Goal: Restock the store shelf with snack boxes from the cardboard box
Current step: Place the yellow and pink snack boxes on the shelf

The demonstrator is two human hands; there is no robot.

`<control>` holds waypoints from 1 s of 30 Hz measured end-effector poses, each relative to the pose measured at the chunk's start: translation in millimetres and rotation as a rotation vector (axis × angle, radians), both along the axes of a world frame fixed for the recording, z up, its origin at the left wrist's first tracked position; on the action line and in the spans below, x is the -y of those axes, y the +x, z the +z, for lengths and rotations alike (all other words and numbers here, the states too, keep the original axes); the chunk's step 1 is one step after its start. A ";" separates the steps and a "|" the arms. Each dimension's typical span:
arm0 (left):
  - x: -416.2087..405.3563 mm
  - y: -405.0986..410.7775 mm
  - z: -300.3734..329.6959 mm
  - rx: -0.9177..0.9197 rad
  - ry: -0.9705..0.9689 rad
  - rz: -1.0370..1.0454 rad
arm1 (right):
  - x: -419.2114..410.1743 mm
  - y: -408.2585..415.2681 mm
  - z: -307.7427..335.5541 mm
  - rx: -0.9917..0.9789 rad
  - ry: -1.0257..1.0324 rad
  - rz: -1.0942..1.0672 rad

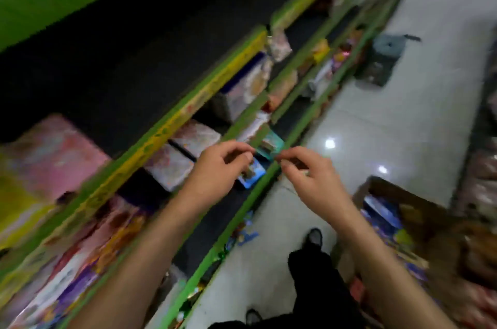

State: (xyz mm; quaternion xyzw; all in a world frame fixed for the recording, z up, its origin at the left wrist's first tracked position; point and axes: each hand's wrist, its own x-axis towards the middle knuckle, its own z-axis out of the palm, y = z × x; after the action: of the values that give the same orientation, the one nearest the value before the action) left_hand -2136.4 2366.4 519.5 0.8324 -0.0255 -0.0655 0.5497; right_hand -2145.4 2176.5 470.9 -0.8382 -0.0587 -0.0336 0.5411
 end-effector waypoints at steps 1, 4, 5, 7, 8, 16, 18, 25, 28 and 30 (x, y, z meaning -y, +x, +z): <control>24.4 10.5 -8.1 -0.022 0.021 -0.095 | 26.8 -10.4 -10.6 -0.063 0.003 -0.081; 105.2 36.4 -37.7 -0.111 0.077 -0.338 | 101.9 -40.1 -43.7 -0.208 0.045 -0.326; 132.9 41.3 -50.7 -0.147 0.097 -0.413 | 123.0 -50.2 -56.9 -0.238 0.070 -0.411; 186.0 47.3 -81.9 -0.225 0.136 -0.560 | 159.7 -69.5 -87.6 -0.280 0.124 -0.577; 211.9 49.2 -96.7 -0.260 0.160 -0.628 | 174.9 -77.0 -102.3 -0.295 0.146 -0.649; 371.5 34.8 -192.3 -0.435 0.393 -1.035 | 245.2 -141.6 -189.2 -0.533 0.255 -1.025; 400.9 29.7 -214.1 -0.450 0.428 -1.096 | 257.6 -152.9 -204.9 -0.568 0.279 -1.085; 490.9 34.4 -335.9 -0.522 0.608 -1.268 | 296.1 -166.6 -294.6 -0.721 0.514 -1.312; 530.8 53.0 -413.8 -0.571 0.677 -1.255 | 322.6 -152.0 -360.9 -0.837 0.617 -1.347; 560.3 70.2 -475.7 -0.570 0.752 -1.263 | 341.6 -140.8 -418.3 -0.920 0.690 -1.357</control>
State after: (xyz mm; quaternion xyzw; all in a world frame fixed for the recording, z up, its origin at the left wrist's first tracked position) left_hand -2066.3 1806.1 43.8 0.7416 -0.3279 -0.5804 0.0752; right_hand -2286.2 1834.9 52.6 -0.4131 0.6873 -0.0226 0.5971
